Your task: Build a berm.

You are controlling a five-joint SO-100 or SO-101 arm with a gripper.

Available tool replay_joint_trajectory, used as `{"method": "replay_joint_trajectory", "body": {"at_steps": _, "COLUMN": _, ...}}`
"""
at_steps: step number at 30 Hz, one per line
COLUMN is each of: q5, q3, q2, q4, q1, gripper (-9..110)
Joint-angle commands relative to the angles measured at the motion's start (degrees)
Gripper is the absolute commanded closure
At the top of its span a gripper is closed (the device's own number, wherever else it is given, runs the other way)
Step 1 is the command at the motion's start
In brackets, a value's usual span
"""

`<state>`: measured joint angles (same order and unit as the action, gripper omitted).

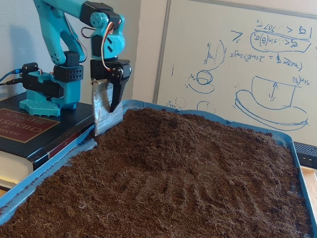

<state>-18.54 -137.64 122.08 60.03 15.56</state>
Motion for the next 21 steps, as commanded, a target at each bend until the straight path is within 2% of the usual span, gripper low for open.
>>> {"method": "replay_joint_trajectory", "body": {"at_steps": 1, "q5": -0.26, "q3": 0.97, "q2": 1.76, "q4": -1.58, "q1": 2.64, "gripper": 101}}
{"method": "replay_joint_trajectory", "body": {"at_steps": 8, "q5": -0.53, "q3": 0.79, "q2": 1.76, "q4": -0.88, "q1": 9.49, "gripper": 101}}
{"method": "replay_joint_trajectory", "body": {"at_steps": 14, "q5": -1.41, "q3": 0.79, "q2": 1.58, "q4": -0.79, "q1": 9.67, "gripper": 101}}
{"method": "replay_joint_trajectory", "body": {"at_steps": 21, "q5": -14.15, "q3": -2.29, "q2": -0.79, "q4": -1.58, "q1": 10.46, "gripper": 101}}
